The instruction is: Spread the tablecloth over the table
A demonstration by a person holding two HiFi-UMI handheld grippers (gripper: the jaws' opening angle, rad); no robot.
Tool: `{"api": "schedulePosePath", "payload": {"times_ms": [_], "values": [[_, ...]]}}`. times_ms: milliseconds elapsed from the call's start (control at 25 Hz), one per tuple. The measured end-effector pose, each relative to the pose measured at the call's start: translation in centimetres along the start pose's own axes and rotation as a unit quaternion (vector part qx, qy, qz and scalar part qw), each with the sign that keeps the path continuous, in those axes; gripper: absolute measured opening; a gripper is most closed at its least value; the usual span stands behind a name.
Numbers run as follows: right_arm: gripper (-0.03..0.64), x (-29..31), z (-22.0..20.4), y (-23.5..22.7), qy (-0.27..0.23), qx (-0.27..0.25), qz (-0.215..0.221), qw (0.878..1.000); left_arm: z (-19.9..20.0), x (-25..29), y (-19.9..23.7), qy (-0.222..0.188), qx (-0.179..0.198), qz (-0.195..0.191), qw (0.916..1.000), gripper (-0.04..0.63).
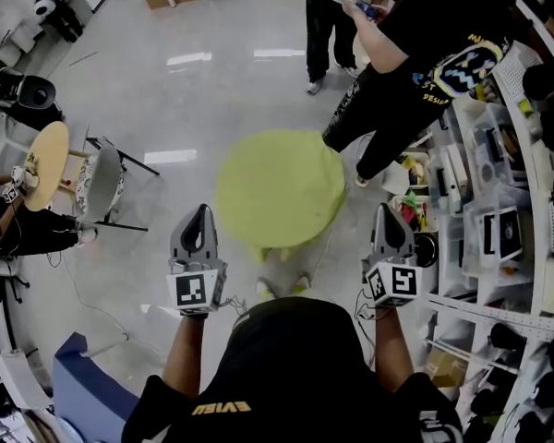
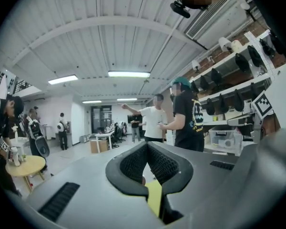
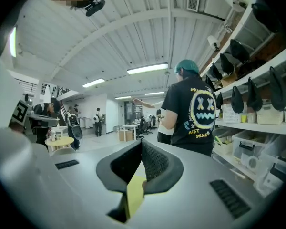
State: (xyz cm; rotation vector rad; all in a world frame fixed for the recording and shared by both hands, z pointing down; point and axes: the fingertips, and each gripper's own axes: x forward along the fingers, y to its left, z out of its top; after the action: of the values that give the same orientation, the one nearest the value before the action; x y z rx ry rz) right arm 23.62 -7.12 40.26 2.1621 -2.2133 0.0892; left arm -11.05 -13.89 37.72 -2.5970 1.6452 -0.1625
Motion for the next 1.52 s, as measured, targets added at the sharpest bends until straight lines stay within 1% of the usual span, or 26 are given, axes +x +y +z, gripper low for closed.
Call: {"api": "schedulePosePath", "payload": {"times_ms": [80,400,520,640,760,1160,1400,1520], "values": [[0.002,0.0,0.4,1.0,-0.004,-0.008,0.002,1.0,0.3,-0.2,0.9,-0.003,0.006,0.0,1.0,0.018],[0.002,1.1,1.9,4.4,-0.004,-0.03,0.021,0.999,-0.1,-0.6,2.9,-0.007,-0.017,0.001,0.9998,0.018],[0.002,1.5,2.2,5.1,-0.006,-0.035,0.024,0.999,-0.1,-0.7,3.5,-0.011,-0.016,0.002,0.9998,0.018],[0.002,1.9,2.3,5.7,-0.001,-0.053,0.027,0.998,-0.1,-0.7,4.1,-0.011,-0.021,0.002,0.9997,0.018],[0.002,1.9,2.1,6.1,0.005,-0.066,0.027,0.997,-0.5,-0.9,3.9,-0.007,-0.028,-0.004,0.9996,0.017],[0.002,1.5,1.7,6.9,0.013,-0.078,0.036,0.996,-1.6,-1.3,2.4,-0.003,-0.042,-0.028,0.9987,0.017],[0.002,1.2,1.0,7.3,0.027,-0.082,0.045,0.995,-2.9,-1.9,2.3,0.008,-0.051,-0.027,0.9983,0.017],[0.002,1.1,0.6,7.6,0.036,-0.083,0.051,0.995,-3.7,-2.6,2.7,0.021,-0.054,-0.021,0.9981,0.017]]}}
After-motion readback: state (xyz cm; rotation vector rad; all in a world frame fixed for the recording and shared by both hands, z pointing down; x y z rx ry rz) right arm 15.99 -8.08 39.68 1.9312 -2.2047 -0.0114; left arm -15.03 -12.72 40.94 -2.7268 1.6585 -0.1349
